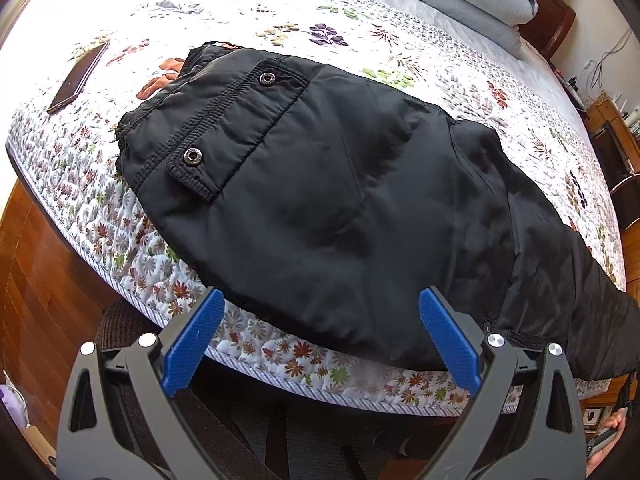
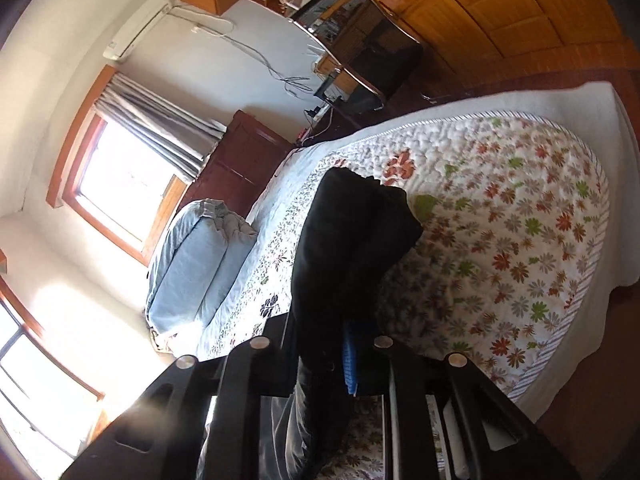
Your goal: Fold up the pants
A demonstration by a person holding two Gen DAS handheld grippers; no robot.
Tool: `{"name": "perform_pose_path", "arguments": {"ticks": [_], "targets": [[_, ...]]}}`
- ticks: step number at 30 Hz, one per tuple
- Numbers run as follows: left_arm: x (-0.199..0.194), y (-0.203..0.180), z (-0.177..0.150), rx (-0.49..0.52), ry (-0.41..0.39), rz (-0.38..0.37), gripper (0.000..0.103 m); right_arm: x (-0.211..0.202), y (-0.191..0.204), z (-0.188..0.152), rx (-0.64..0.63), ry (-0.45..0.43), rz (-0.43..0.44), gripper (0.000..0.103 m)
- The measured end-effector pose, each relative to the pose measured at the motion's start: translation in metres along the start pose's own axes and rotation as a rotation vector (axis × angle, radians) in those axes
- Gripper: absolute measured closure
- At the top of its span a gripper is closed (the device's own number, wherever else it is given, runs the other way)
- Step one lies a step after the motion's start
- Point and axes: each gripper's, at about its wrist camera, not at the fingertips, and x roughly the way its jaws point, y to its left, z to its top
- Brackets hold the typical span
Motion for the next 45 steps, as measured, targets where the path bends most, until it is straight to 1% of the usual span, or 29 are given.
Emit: {"name": "perform_pose_path", "arguments": {"ticks": [6, 9, 15, 19, 21, 26, 30, 34, 38, 41, 42, 43, 44, 45], "targets": [[-0.005, 0.008, -0.001, -0.014, -0.014, -0.025, 0.005, 0.007, 0.089, 0.000, -0.235, 0.012, 0.037, 0.086], [-0.006, 0.015, -0.002, -0.035, -0.014, -0.042, 0.005, 0.012, 0.131, -0.014, -0.341, 0.037, 0.075, 0.086], [-0.010, 0.029, -0.001, -0.083, -0.028, -0.072, 0.005, 0.010, 0.184, -0.074, -0.539, 0.133, 0.146, 0.086], [-0.012, 0.039, 0.000, -0.113, -0.039, -0.089, 0.005, 0.022, 0.213, -0.117, -0.663, 0.224, 0.172, 0.086], [-0.014, 0.043, 0.000, -0.126, -0.046, -0.095, 0.005, 0.030, 0.221, -0.138, -0.697, 0.275, 0.177, 0.086], [-0.019, 0.054, 0.000, -0.154, -0.063, -0.108, 0.005, 0.060, 0.226, -0.199, -0.783, 0.445, 0.127, 0.086], [-0.023, 0.059, -0.001, -0.173, -0.072, -0.125, 0.005, 0.075, 0.224, -0.240, -0.858, 0.533, 0.088, 0.086], [-0.023, 0.059, -0.001, -0.179, -0.077, -0.143, 0.005, 0.078, 0.219, -0.266, -0.945, 0.566, 0.058, 0.085], [-0.023, 0.056, 0.002, -0.166, -0.084, -0.149, 0.005, 0.071, 0.216, -0.286, -1.027, 0.591, 0.031, 0.085], [-0.024, 0.054, 0.007, -0.162, -0.098, -0.154, 0.005, 0.072, 0.213, -0.293, -1.045, 0.589, 0.018, 0.085], [-0.024, 0.054, 0.009, -0.162, -0.101, -0.157, 0.005, 0.072, 0.213, -0.293, -1.037, 0.595, 0.024, 0.078], [-0.025, 0.053, 0.011, -0.163, -0.103, -0.162, 0.005, 0.072, 0.213, -0.293, -1.022, 0.612, 0.033, 0.057], [-0.026, 0.053, 0.013, -0.165, -0.107, -0.169, 0.005, 0.069, 0.216, -0.292, -1.004, 0.636, 0.053, 0.048], [-0.028, 0.052, 0.015, -0.166, -0.114, -0.174, 0.005, 0.065, 0.219, -0.291, -0.991, 0.641, 0.087, 0.040]]}}
